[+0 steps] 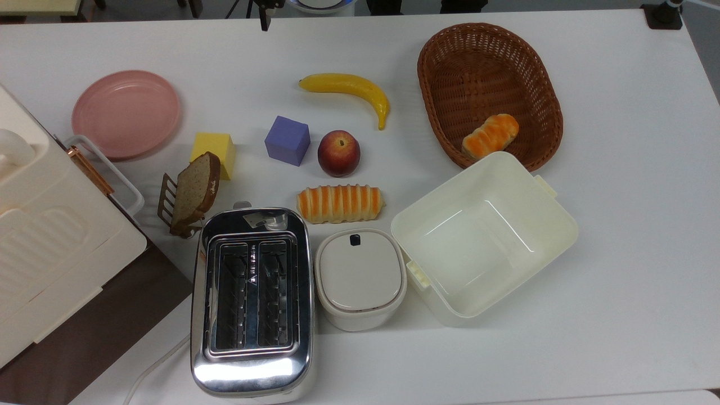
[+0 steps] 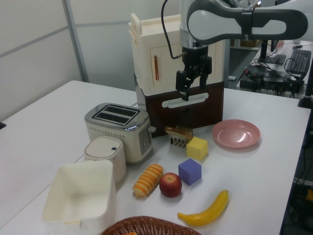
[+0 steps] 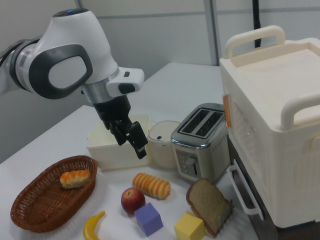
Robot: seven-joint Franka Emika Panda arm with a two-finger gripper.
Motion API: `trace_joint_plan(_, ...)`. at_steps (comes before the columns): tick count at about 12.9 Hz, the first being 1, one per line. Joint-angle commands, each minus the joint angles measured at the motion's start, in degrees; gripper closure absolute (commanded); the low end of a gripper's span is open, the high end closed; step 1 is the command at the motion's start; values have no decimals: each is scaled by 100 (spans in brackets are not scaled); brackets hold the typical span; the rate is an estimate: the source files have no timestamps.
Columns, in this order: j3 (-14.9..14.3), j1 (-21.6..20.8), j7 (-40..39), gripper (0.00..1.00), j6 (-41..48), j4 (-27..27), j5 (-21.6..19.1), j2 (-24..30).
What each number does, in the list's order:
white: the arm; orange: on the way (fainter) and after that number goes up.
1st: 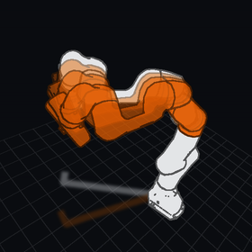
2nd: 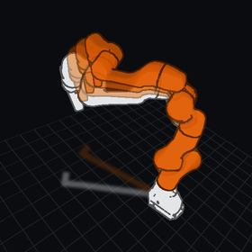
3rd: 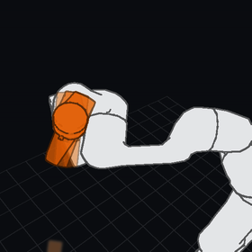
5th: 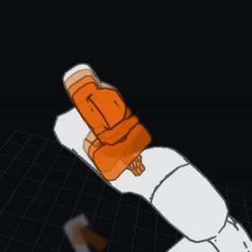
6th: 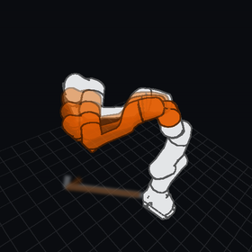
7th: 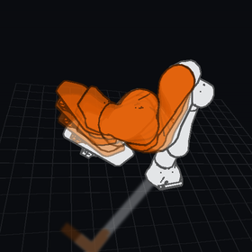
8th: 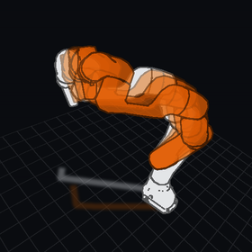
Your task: Put the bread in the basket
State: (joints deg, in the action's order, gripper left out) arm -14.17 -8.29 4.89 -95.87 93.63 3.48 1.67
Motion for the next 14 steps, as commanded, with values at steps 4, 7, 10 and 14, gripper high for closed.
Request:
trace_joint_plan(4,-94,-94,-517,0,297,41,-111,149)
trace_joint_plan(7,-103,-77,-410,0,297,32,-119,184)
trace_joint_plan(10,-112,-59,-410,0,288,41,-119,184)
trace_joint_plan(14,-129,-59,-401,0,323,93,-128,202)
